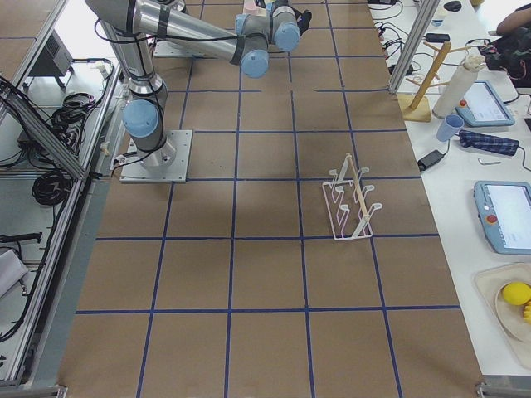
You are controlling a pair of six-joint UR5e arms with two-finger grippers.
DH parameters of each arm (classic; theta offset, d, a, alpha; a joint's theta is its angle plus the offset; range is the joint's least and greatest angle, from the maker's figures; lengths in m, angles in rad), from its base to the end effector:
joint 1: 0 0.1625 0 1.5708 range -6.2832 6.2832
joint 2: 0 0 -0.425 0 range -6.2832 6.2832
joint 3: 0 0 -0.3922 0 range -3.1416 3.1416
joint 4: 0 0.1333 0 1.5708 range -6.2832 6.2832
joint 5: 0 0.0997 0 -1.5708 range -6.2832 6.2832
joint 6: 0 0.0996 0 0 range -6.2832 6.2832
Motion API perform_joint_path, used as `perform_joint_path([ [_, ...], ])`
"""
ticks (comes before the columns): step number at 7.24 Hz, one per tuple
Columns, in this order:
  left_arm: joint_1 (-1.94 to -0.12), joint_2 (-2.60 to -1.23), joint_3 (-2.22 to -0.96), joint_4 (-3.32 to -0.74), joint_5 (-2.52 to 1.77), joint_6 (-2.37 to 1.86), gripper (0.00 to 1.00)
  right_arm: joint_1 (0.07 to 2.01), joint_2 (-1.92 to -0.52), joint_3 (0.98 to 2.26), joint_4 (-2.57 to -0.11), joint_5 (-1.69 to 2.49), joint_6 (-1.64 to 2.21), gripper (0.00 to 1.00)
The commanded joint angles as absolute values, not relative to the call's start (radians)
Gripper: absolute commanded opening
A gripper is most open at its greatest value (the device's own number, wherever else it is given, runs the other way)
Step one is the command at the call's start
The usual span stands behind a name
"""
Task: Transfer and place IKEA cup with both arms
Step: 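Close the left gripper on the cup's open end beside the right gripper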
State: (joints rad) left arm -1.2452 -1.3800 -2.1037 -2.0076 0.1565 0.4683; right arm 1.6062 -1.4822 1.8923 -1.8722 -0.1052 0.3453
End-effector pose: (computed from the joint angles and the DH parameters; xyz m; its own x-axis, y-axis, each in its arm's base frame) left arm -0.1079 -0.4047 0.3671 -0.0365 -0.3268 0.9444 -0.2367 0.9210 0.3096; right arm 0.2497 -0.4867 0.4082 -0.1143 0.4342 -0.8935 0.0037 0.8996 0.4367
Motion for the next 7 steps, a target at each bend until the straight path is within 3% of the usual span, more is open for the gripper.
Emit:
perform_joint_path([
  [1,-1.246,-1.382,-2.105,-2.006,0.138,0.468,0.97,1.624,-1.477,1.893,-1.871,-0.101,0.342,0.0],
  [3,-1.268,-1.382,-2.105,-2.008,0.13,0.466,0.97,1.629,-1.474,1.893,-1.87,-0.101,0.342,0.0],
  [6,-1.264,-1.385,-2.106,-2.003,0.132,0.468,0.77,1.631,-1.474,1.896,-1.87,-0.104,0.347,0.0],
  [7,-1.259,-1.385,-2.105,-2.002,0.132,0.469,0.76,1.631,-1.473,1.896,-1.868,-0.107,0.347,0.0],
])
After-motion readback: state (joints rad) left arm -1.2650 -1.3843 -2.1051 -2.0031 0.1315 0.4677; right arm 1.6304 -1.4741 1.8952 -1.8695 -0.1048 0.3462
